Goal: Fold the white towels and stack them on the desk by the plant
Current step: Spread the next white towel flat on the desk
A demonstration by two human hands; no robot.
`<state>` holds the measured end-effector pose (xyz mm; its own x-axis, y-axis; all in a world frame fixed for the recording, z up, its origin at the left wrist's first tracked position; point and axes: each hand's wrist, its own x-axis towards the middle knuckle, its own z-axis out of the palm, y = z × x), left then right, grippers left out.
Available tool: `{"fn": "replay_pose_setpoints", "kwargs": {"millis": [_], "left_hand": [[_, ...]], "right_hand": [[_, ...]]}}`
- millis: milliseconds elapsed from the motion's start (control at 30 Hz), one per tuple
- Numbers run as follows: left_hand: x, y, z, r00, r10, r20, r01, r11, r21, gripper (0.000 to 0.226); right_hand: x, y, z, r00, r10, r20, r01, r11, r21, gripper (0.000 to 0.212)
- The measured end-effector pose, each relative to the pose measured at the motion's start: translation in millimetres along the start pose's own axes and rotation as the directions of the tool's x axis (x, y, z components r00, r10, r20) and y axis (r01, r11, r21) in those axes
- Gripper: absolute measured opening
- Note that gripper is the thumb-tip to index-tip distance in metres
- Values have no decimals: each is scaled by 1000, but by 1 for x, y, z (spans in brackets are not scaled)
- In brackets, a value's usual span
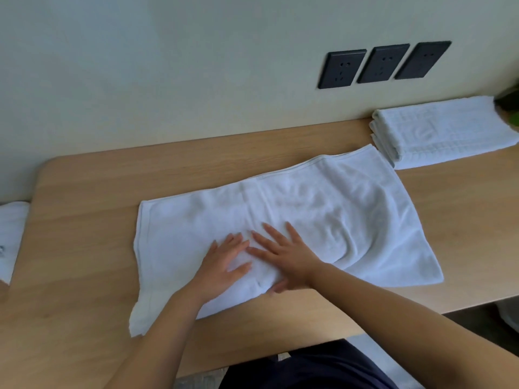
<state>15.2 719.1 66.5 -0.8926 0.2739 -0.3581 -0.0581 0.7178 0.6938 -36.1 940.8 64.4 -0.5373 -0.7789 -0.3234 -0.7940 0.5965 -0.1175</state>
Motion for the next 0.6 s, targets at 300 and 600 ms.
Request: {"fn": "replay_pose_setpoints", "kwargs": {"millis": [300, 600], "left_hand": [[-24, -19, -12, 999, -47, -21, 52, 919, 392, 76], [51, 48, -139, 812, -244, 530, 258, 965, 49, 40]], "right_hand": [[-17, 21, -10, 978, 185, -95, -158, 959, 235, 75], [16, 79, -121, 831, 188, 524, -465, 751, 468, 48]]}}
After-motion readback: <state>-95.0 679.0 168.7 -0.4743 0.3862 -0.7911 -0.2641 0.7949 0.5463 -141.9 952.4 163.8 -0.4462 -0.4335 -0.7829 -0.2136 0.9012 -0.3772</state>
